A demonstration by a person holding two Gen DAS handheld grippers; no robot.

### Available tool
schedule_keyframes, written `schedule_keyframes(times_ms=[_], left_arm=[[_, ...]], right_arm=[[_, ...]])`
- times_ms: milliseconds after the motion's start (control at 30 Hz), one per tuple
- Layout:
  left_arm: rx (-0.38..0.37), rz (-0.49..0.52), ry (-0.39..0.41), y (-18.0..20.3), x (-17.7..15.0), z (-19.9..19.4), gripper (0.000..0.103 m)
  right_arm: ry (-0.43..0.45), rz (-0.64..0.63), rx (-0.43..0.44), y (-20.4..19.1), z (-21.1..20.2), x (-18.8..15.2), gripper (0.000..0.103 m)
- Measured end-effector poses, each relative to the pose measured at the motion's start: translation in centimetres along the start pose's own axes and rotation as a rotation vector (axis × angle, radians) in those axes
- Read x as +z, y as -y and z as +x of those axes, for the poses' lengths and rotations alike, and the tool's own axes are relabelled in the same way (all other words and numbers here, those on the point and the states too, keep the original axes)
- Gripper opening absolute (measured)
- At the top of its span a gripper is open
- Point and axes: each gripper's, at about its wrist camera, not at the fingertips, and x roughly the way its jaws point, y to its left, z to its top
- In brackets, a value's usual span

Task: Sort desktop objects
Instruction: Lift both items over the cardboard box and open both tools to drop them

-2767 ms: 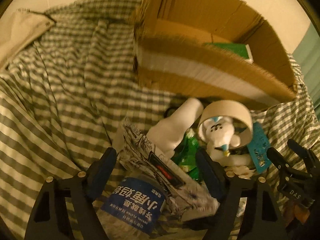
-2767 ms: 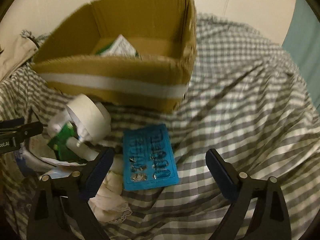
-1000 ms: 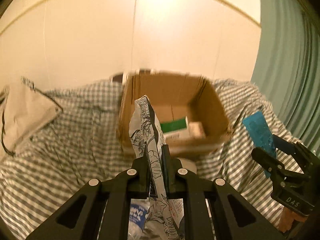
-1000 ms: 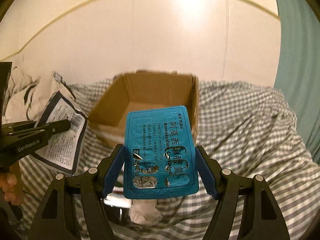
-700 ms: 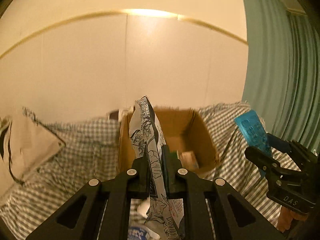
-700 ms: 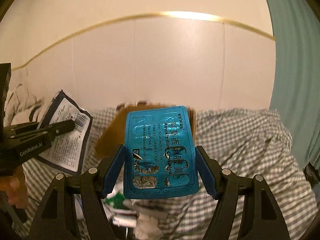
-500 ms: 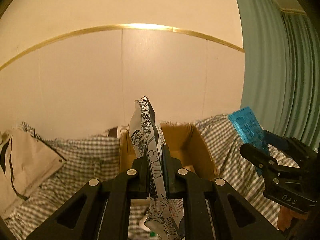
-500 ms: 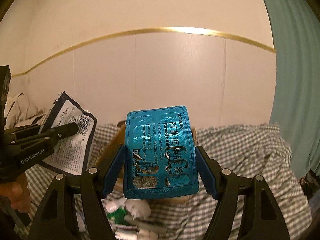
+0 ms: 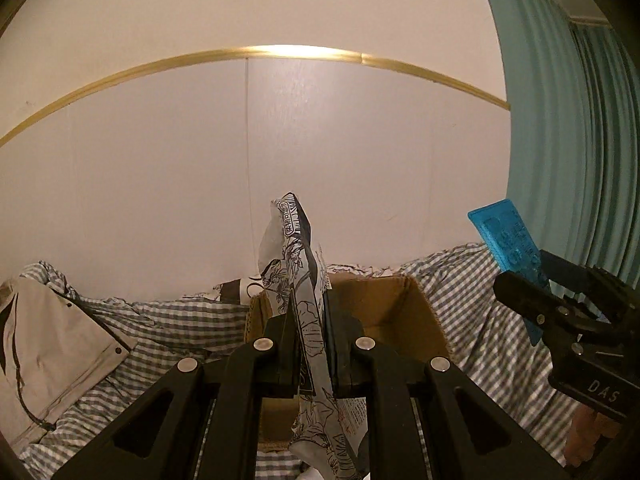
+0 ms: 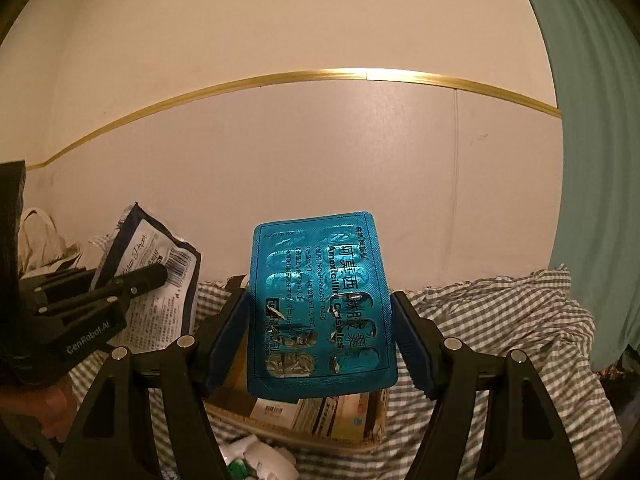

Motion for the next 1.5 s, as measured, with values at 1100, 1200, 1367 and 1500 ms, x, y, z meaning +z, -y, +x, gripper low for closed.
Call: schedule_keyframes(times_ms=[1100,1200,1367,1500], left_arm=[[0.032,-0.042,-0.202,-1.6,-3.4,13.1,0.076],[0.039,-0.037,-0.197,-1.6,-2.7,12.4,0.076],[0.043,-0.032,-0.151,-1.5,-1.6,9.9,0.088],[0.055,-0.016,-0.106,-1.6,-0.7,7.7,0.096]], right_arm=[[-0.2,0.047,-0.057,4.0,13.3,-3.8,0.085],[-0.181,0.046,-0.068,3.8,12.3,-3.6,0.086],[-0.133,0.042,-0.065,2.9,10.1,-2.6,0.089],[-0.082,0.022,-0.071,2.4,7.7,-1.8,0.096]])
